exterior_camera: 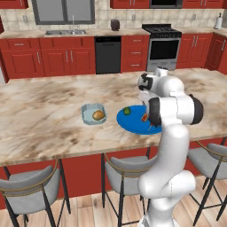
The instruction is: Place one cooked food and one vegetable from the large plate to each tupperware container.
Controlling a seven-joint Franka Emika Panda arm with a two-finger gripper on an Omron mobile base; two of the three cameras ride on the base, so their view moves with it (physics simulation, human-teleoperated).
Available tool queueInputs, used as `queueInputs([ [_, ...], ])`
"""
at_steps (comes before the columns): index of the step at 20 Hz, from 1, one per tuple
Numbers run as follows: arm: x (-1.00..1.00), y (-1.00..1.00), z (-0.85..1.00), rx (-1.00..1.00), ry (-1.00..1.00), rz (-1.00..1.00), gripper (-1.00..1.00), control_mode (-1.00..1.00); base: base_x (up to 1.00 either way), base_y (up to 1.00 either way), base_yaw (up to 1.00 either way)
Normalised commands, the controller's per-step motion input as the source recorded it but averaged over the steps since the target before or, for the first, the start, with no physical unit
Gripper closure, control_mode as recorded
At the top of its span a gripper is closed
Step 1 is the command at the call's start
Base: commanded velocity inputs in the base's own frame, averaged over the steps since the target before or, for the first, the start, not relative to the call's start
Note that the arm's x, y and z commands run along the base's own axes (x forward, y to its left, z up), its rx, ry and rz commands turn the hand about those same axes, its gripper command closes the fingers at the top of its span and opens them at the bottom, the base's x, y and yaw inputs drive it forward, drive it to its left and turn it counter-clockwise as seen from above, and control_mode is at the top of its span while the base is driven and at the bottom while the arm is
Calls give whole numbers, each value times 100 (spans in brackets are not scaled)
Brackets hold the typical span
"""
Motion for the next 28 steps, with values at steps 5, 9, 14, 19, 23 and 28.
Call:
queueInputs([
  [5,22,2,-52,-6,3,0,-100,-100,0,0,0],
  [9,29,2,-47,-4,1,0,-100,-100,0,0,0],
  [14,18,0,-26,0,2,0,-100,-100,0,0,0],
  [19,9,1,-31,-4,5,0,-100,-100,0,0,0],
  [23,10,7,-16,-1,0,0,-100,-100,0,0,0],
  [28,0,2,-2,0,5,0,-100,-100,0,0,0],
])
